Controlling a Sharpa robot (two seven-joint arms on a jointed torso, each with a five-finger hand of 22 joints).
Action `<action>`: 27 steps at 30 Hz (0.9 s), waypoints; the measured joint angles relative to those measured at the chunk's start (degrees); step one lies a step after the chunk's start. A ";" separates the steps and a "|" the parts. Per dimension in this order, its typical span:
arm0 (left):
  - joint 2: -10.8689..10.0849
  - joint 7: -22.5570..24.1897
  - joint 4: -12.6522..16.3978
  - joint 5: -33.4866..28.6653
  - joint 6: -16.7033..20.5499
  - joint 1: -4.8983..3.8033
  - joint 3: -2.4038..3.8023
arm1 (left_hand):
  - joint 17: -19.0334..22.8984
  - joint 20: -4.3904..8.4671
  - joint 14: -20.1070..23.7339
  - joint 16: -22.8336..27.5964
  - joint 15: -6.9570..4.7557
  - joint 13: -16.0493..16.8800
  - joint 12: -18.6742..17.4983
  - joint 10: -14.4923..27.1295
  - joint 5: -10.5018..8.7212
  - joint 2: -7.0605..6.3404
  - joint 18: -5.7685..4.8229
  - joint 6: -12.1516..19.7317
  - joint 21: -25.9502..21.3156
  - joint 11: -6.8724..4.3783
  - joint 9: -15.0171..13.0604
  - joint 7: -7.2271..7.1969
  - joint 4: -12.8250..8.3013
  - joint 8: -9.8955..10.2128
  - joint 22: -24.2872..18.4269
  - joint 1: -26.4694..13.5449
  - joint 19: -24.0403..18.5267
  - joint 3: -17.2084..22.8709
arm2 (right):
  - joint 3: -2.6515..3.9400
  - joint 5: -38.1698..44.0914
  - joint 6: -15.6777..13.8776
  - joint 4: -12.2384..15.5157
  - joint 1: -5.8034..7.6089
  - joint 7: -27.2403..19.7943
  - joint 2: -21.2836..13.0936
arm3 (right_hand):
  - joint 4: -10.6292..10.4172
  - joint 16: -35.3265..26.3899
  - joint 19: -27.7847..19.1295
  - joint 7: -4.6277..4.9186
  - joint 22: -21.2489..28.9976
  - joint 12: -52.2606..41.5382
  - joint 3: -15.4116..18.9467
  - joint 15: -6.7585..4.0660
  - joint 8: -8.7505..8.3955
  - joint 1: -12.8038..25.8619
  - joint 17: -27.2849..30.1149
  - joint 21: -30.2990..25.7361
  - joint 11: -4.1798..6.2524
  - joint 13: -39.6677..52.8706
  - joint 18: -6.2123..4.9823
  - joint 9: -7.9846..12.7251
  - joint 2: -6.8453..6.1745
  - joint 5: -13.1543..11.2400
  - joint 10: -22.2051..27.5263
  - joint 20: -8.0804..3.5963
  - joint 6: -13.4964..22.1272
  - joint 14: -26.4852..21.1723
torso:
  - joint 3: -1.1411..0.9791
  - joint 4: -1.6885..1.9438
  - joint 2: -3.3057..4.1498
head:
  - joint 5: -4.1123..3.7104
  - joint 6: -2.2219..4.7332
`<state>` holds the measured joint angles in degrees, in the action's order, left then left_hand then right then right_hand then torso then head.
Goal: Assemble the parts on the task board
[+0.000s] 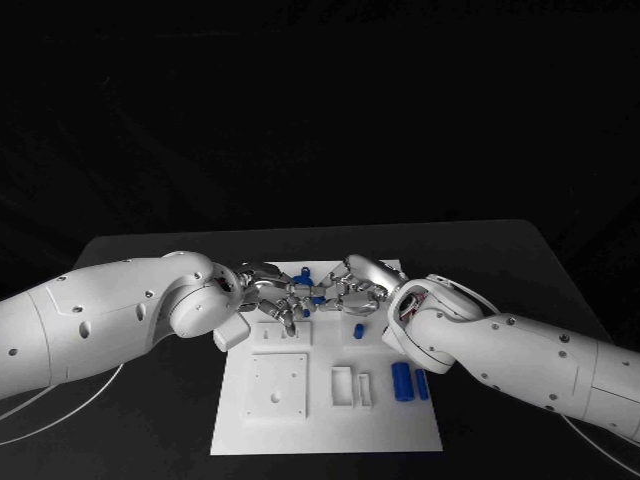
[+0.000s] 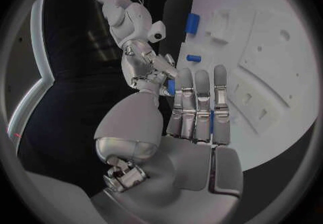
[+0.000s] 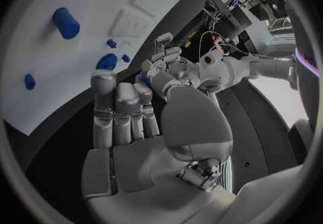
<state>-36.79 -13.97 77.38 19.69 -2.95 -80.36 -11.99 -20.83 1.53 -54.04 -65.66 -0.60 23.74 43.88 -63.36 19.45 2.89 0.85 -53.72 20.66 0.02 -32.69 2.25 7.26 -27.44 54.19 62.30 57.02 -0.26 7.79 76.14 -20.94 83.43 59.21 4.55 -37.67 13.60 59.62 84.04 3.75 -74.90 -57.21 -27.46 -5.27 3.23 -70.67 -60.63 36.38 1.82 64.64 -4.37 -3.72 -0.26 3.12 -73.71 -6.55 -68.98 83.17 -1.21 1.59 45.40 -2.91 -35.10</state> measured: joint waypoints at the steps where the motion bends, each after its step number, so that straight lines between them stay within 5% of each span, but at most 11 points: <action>1: 0.00 -0.02 -0.01 -0.01 0.01 0.00 0.00 | 0.00 0.00 0.00 0.00 0.00 0.00 0.00 0.00 0.00 0.30 0.00 0.00 0.00 0.00 0.12 0.00 -0.18 0.00 0.00 0.30 0.00 0.17 | 0.00 -0.01 0.00 0.03 0.00 0.01 0.00 | 0.00 0.00 0.00 0.00 0.00 0.00 0.00 0.00 0.00 0.00 0.00 0.00 0.00 0.00 0.00 0.00 0.00 0.00 0.00 0.00 0.00 0.00 | -0.01 0.00 0.00 | 0.00 0.00; 27: 0.17 -0.59 -0.15 -0.01 0.39 0.06 -0.01 | -0.01 0.00 0.00 0.22 0.00 -0.06 0.00 0.00 0.44 1.64 0.01 0.00 -0.54 0.00 -0.26 0.00 -3.54 -0.58 0.40 1.98 0.00 1.18 | 0.02 -0.07 0.80 0.65 -0.03 0.12 -0.06 | 0.03 0.00 0.00 0.00 -0.04 0.00 0.03 0.00 0.02 0.38 -0.07 0.21 0.00 -0.02 0.01 -0.01 -0.54 0.22 0.00 0.00 0.00 0.00 | 0.02 -0.04 0.00 | -0.03 -0.14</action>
<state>-36.62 -14.56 77.23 19.67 -2.56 -80.30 -12.00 -20.84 1.53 -54.04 -65.44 -0.60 23.68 43.88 -63.36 19.90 4.54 0.86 -53.72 20.12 0.02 -32.95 2.25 3.72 -28.02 54.59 64.28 57.02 0.91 7.80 76.08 -20.15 84.08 59.18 4.67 -37.73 13.63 59.62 84.04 3.75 -74.94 -57.21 -27.42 -5.27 3.25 -70.29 -60.71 36.59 1.81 64.63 -4.36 -3.73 -0.80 3.34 -73.71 -6.55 -68.98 83.18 -1.19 1.54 45.40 -2.94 -35.24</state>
